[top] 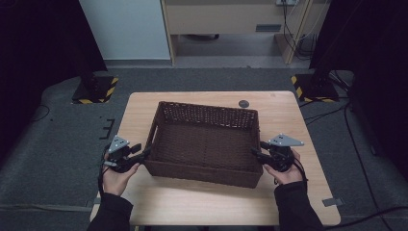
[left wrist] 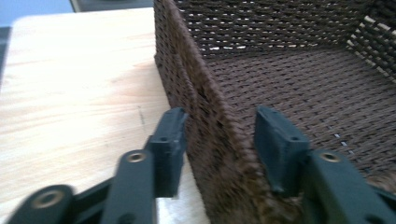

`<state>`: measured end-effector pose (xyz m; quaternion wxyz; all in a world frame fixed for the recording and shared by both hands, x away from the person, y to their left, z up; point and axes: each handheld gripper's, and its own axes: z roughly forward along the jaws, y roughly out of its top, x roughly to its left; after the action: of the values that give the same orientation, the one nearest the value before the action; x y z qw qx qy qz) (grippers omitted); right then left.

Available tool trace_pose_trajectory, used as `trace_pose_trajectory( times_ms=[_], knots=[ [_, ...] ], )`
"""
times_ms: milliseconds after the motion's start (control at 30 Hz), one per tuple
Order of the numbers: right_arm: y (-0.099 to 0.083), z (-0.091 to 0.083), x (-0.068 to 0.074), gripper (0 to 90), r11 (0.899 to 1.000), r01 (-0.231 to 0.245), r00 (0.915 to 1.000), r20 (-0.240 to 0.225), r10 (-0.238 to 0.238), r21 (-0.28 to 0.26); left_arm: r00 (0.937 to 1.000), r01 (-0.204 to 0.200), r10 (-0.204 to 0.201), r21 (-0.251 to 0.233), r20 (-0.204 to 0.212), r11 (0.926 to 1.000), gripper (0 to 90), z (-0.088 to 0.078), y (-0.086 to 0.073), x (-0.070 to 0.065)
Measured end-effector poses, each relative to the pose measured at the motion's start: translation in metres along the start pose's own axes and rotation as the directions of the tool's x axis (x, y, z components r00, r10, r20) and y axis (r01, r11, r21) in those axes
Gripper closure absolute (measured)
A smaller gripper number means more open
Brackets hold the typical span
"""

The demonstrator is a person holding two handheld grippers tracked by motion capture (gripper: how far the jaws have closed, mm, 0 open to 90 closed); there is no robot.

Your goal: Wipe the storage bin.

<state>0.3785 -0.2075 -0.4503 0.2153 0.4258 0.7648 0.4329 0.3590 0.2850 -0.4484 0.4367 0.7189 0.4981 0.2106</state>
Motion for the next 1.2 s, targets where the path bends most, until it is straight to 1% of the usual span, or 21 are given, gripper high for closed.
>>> trace_pose_trajectory(
  times_ms=[33,133,200,233,267,333,433,500,567,633,733,800,867,900,933,967,1000,1067,1100,1167,1200],
  knots=[
    [0.0,-0.001,0.0,53.8,1.0,0.001,1.0,-0.001,-0.001,0.002,1.0,0.004,-0.004,0.003,0.008,1.0,57.5,0.001,0.0,-0.001],
    [0.002,-0.002,0.0,54.0,1.0,0.019,0.9998,-0.004,-0.019,-0.002,0.9997,-0.007,0.007,0.013,0.021,0.9999,66.3,0.004,0.003,-0.002],
    [0.005,-0.003,-0.002,56.0,0.999,0.033,0.9994,-0.002,-0.033,-0.017,0.9999,-0.008,0.007,0.02,0.012,0.9998,69.0,0.006,0.005,-0.002],
    [0.006,-0.004,-0.003,55.0,0.999,0.036,0.9993,0.006,-0.036,-0.023,1.0,-0.008,0.008,0.021,0.003,0.9998,69.6,0.007,0.006,-0.001],
    [0.007,-0.003,-0.004,55.3,0.999,0.036,0.9993,0.008,-0.035,-0.031,1.0,-0.005,0.005,0.019,-0.007,0.9998,70.5,0.008,0.006,0.0],
    [0.009,-0.001,-0.007,55.6,0.999,0.018,0.9997,0.015,-0.017,-0.045,0.9998,0.004,-0.004,0.012,-0.018,0.9999,71.9,0.011,0.008,0.003],
    [0.009,0.008,-0.01,57.1,0.999,-0.014,0.9999,-0.003,0.014,-0.047,0.9999,0.004,-0.004,0.009,-0.017,0.9999,71.2,0.014,0.008,0.005],
    [0.009,0.01,-0.009,58.0,0.999,-0.013,0.9999,0.001,0.013,-0.043,0.9998,0.001,0.0,0.017,-0.022,0.9999,66.6,0.013,0.007,0.004],
    [0.009,0.008,-0.009,59.4,0.999,-0.009,1.0,0.001,0.009,-0.04,0.9999,0.012,-0.011,0.014,-0.001,0.9998,63.4,0.01,0.005,0.004],
    [0.007,0.008,-0.008,59.6,0.999,-0.02,0.9998,0.001,0.02,-0.049,1.0,0.01,-0.01,0.013,-0.003,0.9999,62.3,0.008,0.004,0.003],
    [0.004,0.005,-0.007,59.3,0.998,-0.036,0.9993,-0.012,0.035,-0.058,0.9999,0.007,-0.007,0.013,-0.008,0.9999,66.5,0.008,0.004,0.002],
    [0.003,0.002,-0.005,58.7,0.998,-0.037,0.9991,-0.02,0.037,-0.05,0.9998,0.006,-0.006,0.018,-0.017,0.9998,72.7,0.009,0.004,0.004],
    [0.004,-0.001,-0.004,57.9,0.999,-0.027,0.9993,-0.028,0.026,-0.036,0.9998,0.018,-0.018,0.021,-0.008,0.9996,74.0,0.011,0.005,0.006],
    [0.005,-0.002,-0.004,58.7,0.999,-0.013,0.9995,-0.03,0.012,-0.029,0.9998,0.016,-0.016,0.025,-0.01,0.9996,74.4,0.013,0.006,0.007],
    [0.007,-0.004,-0.004,61.8,1.0,-0.005,0.9996,-0.029,0.004,-0.028,0.9998,0.011,-0.011,0.026,-0.016,0.9996,74.8,0.014,0.007,0.007],
    [0.01,-0.005,-0.005,61.9,0.999,0.003,0.9997,-0.026,-0.004,-0.038,0.9996,0.004,-0.003,0.025,-0.028,0.9997,75.5,0.015,0.008,0.007],
    [0.011,-0.005,-0.006,60.7,0.999,0.004,0.9999,-0.01,-0.004,-0.046,0.9993,0.005,-0.004,0.022,-0.037,0.9997,76.1,0.017,0.008,0.008],
    [0.013,-0.001,-0.008,59.7,0.998,0.0,0.9999,0.012,0.001,-0.055,0.9988,0.015,-0.014,0.011,-0.047,0.9998,77.3,0.02,0.009,0.011],
    [0.013,0.001,-0.009,58.8,0.999,0.004,0.9997,0.025,-0.002,-0.049,0.9988,0.023,-0.023,0.009,-0.044,0.9997,77.3,0.021,0.01,0.012],
    [0.012,0.007,-0.009,58.5,0.999,-0.007,0.9997,0.022,0.008,-0.052,0.999,0.015,-0.015,0.011,-0.041,0.9998,75.1,0.019,0.01,0.013],
    [0.011,0.007,-0.009,58.7,0.998,-0.007,0.9997,0.025,0.008,-0.057,0.9988,0.009,-0.008,0.006,-0.048,0.9999,72.9,0.017,0.01,0.013]
  ],
)
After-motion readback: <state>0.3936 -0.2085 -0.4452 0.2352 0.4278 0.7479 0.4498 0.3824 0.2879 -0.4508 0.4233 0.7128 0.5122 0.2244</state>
